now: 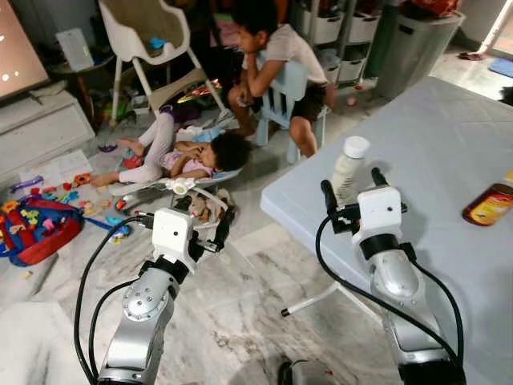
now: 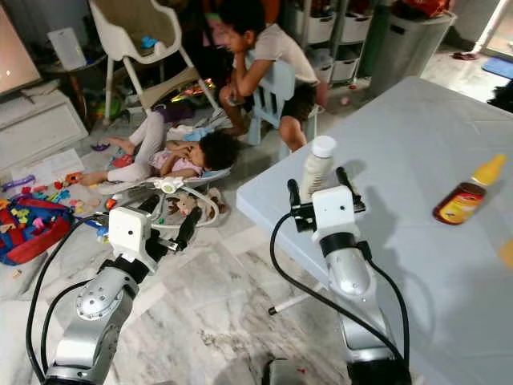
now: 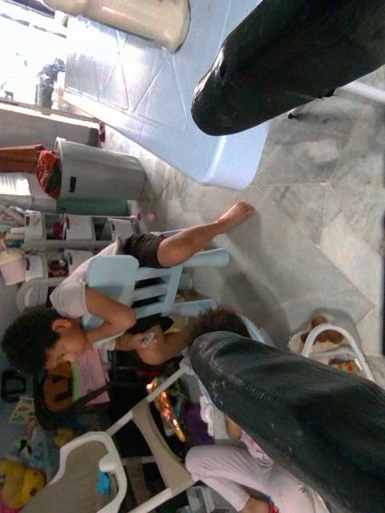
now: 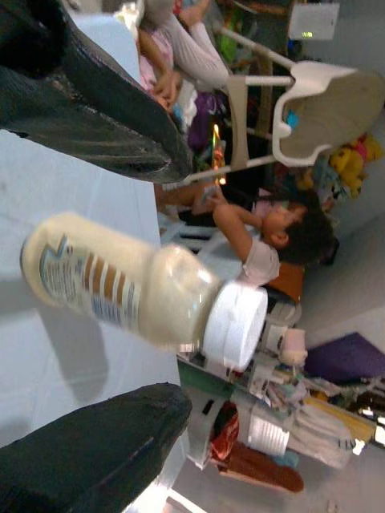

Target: Restocking fridge

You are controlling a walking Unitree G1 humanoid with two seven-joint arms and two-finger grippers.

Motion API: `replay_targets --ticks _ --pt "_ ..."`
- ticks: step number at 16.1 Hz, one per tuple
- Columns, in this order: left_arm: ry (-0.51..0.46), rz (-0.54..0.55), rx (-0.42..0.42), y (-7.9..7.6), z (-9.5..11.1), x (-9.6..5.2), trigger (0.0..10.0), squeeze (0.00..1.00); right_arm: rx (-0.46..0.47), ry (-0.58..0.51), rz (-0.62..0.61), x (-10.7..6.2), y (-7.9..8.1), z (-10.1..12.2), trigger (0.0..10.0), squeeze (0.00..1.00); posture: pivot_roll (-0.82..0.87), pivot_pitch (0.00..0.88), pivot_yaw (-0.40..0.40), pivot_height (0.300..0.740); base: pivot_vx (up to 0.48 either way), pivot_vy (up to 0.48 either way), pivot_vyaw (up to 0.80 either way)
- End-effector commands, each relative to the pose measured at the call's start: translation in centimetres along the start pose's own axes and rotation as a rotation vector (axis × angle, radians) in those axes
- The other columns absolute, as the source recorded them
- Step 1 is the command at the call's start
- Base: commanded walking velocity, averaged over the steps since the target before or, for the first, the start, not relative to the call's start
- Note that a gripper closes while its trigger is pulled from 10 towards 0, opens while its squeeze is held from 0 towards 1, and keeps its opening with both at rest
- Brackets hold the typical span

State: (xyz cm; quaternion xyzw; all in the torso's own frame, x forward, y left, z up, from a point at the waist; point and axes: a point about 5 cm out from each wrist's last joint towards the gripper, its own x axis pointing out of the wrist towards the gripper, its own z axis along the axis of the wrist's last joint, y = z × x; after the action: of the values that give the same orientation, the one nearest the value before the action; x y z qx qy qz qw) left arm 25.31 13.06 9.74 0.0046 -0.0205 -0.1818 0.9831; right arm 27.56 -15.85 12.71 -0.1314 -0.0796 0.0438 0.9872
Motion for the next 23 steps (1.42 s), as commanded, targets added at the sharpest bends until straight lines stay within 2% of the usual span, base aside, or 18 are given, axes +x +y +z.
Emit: replay_targets --ticks 1,5,11,15,23 --pt "-0.013 0.0 0.006 0.1 0.5 0.0 10.0 0.0 -0.007 -0.012 -0.022 0.3 -0.3 0.2 10.0 0.12 -0.01 0.048 0.011 0.74 0.0 0.0 0.0" --pt "-0.01 -0.007 0.011 0.2 0.5 -0.1 10.0 0.0 -0.011 -0.022 -0.067 0.5 -0.8 0.4 10.0 0.12 -0.01 0.059 0.024 0.74 0.0 0.0 0.0" --pt "-0.004 -0.02 0.019 0.2 0.7 -0.3 10.0 0.0 -0.009 -0.064 -0.122 2.5 -1.3 1.3 10.0 0.11 0.01 0.076 0.04 0.74 0.0 0.0 0.0" --pt "0.001 -0.022 0.02 0.2 0.7 -0.4 10.0 0.0 -0.008 -0.068 -0.131 2.4 -1.3 1.2 10.0 0.12 0.01 0.08 0.042 0.74 0.0 0.0 0.0" --pt "0.012 -0.03 0.026 0.3 0.7 -0.6 10.0 0.0 0.043 -0.078 -0.172 3.9 -1.7 1.5 10.0 0.12 0.03 0.089 0.055 0.74 0.0 0.0 0.0"
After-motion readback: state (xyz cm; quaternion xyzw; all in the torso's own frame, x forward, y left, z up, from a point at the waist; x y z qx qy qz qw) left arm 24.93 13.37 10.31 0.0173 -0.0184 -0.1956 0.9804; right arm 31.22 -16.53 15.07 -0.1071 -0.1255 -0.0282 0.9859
